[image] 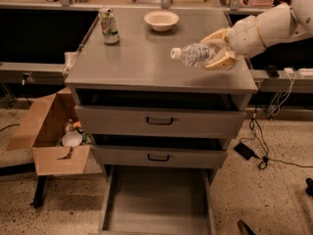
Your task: Pick blue plastic bottle from bottom drawer and place on counter
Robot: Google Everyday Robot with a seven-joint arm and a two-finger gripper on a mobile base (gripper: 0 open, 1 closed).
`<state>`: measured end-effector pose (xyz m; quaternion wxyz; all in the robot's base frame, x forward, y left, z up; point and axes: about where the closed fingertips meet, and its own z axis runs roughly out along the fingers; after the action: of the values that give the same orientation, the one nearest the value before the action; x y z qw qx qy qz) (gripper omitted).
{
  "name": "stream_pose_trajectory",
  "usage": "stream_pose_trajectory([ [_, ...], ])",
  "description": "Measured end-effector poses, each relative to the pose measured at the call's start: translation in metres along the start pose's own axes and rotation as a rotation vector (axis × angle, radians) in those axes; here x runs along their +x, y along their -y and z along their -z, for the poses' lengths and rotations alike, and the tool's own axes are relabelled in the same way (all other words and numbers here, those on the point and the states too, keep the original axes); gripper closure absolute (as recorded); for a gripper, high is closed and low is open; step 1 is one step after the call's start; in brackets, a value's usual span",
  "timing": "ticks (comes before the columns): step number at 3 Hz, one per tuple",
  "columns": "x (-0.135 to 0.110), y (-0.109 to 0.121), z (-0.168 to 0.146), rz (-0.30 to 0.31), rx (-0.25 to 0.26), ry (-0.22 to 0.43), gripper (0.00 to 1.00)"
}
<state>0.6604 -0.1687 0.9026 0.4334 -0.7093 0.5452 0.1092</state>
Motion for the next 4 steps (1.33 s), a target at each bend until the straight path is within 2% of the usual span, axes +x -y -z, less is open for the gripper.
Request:
stream_pose_trajectory([
  [2,0.028,0.049,-0.029,-0.126,0.053,-0.007,1.00],
  [3,0.030,0.053,-0.030,-0.137,0.062,-0.006,0.84],
  [4,0.030,0.053,-0.030,-0.137,0.062,-0.006,0.61],
])
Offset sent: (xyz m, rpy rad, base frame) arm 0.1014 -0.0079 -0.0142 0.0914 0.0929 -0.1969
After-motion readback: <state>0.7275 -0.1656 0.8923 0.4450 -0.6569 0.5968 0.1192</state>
